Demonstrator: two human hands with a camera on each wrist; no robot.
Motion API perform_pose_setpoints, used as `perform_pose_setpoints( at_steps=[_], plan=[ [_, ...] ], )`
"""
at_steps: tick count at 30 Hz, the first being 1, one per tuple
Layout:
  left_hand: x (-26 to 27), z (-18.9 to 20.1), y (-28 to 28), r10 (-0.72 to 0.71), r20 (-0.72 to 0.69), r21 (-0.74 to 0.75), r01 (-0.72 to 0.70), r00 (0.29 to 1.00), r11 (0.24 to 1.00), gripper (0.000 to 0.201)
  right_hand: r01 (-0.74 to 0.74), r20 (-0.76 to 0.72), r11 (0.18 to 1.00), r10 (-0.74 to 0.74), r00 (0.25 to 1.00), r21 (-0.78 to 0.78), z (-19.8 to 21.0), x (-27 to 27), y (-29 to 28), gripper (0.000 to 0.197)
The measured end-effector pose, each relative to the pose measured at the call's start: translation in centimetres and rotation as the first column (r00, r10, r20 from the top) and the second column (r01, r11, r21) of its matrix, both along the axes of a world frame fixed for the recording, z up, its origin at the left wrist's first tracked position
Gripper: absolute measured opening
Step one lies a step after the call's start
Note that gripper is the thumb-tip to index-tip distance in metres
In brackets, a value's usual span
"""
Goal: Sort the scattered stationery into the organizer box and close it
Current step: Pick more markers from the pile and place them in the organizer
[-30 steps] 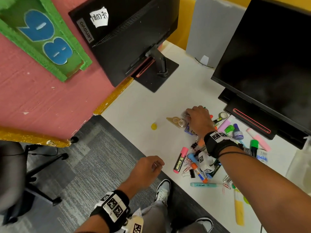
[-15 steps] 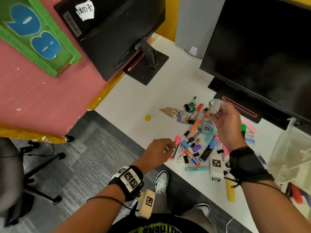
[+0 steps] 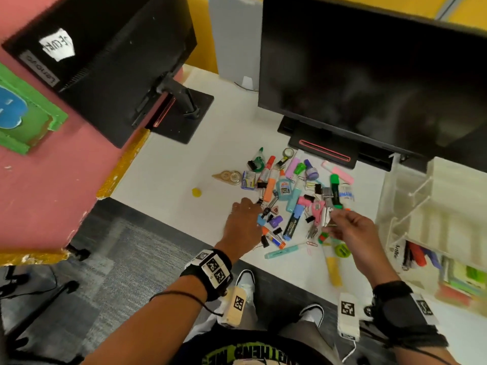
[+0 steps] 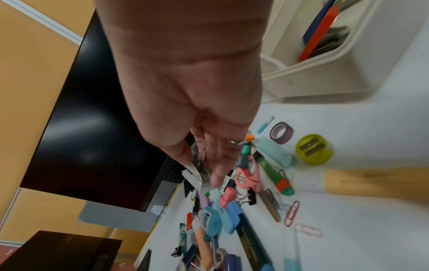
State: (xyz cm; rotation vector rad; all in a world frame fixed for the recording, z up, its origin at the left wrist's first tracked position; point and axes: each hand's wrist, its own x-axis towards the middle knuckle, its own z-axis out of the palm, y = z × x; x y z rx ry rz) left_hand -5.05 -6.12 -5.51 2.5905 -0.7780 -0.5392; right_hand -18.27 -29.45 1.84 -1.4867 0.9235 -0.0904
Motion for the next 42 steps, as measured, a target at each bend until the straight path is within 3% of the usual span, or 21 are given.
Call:
perform_pose_setpoints(
  at_steps=[3, 7, 12, 15, 17, 20, 24, 28, 31, 38, 42],
  plan=[
    [0.4, -0.5, 0.1, 0.099, -0.084, 0.134, -0.087, 0.992, 0.987, 0.052, -0.006, -0.040, 1.000, 0.005, 0.999, -0.002, -0.7, -1.4, -0.2, 0.014],
    [0.9, -1.2, 0.4, 0.167, -0.128, 0.081, -0.157, 0.978, 0.984, 0.052, 0.009, -0.057, 1.000, -0.010, 0.998, -0.019, -0.9, -2.3, -0.1, 0.011],
    [2.4, -1.3, 0.1, 0.167, -0.118, 0.078, -0.159, 0.979, 0.984, 0.050, 0.006, -0.070, 0.997, -0.012, 0.997, -0.072, -1.3, -3.0, 0.4, 0.019],
    [3.1, -0.8, -0.6, 0.153, -0.024, 0.074, -0.151, 0.988, 0.986, 0.047, 0.038, -0.042, 0.994, -0.042, 0.998, -0.098, -0.9, -3.1, 0.6, 0.019],
    [3.5, -0.1, -1.9, 0.099, 0.063, 0.007, -0.100, 0.993, 0.995, 0.047, 0.062, -0.024, 0.992, -0.065, 0.998, -0.114, -0.6, -3.3, 0.7, 0.016],
    [4.3, 1.0, -5.1, -0.079, 0.142, -0.055, 0.088, 0.987, 0.995, 0.048, 0.097, -0.011, 0.985, -0.100, 0.995, -0.139, -0.1, -3.6, 0.7, 0.014],
    [5.7, 1.5, -9.5, -0.324, 0.195, 0.142, 0.300, 0.926, 0.943, 0.070, 0.117, 0.001, 0.981, -0.118, 0.993, -0.156, 0.5, -4.6, 0.5, 0.008],
    [6.6, 1.2, -11.3, -0.506, 0.178, 0.344, 0.429, 0.844, 0.835, 0.067, 0.096, -0.023, 0.979, -0.102, 0.995, -0.178, 0.5, -6.5, 0.2, 0.014],
    [6.8, 0.9, -11.7, -0.543, 0.186, 0.379, 0.450, 0.819, 0.809, 0.069, 0.144, -0.042, 0.978, -0.152, 0.988, -0.148, -0.1, -8.0, -0.3, 0.016],
    [7.6, 1.2, -12.2, -0.582, 0.130, 0.293, 0.530, 0.802, 0.796, 0.049, 0.220, -0.033, 0.969, -0.225, 0.974, -0.113, -0.5, -9.8, -2.0, 0.020],
    [7.9, 1.8, -12.4, -0.576, 0.123, 0.255, 0.535, 0.808, 0.805, 0.054, 0.238, -0.030, 0.964, -0.243, 0.970, -0.121, -0.5, -10.8, -3.5, 0.020]
  ],
)
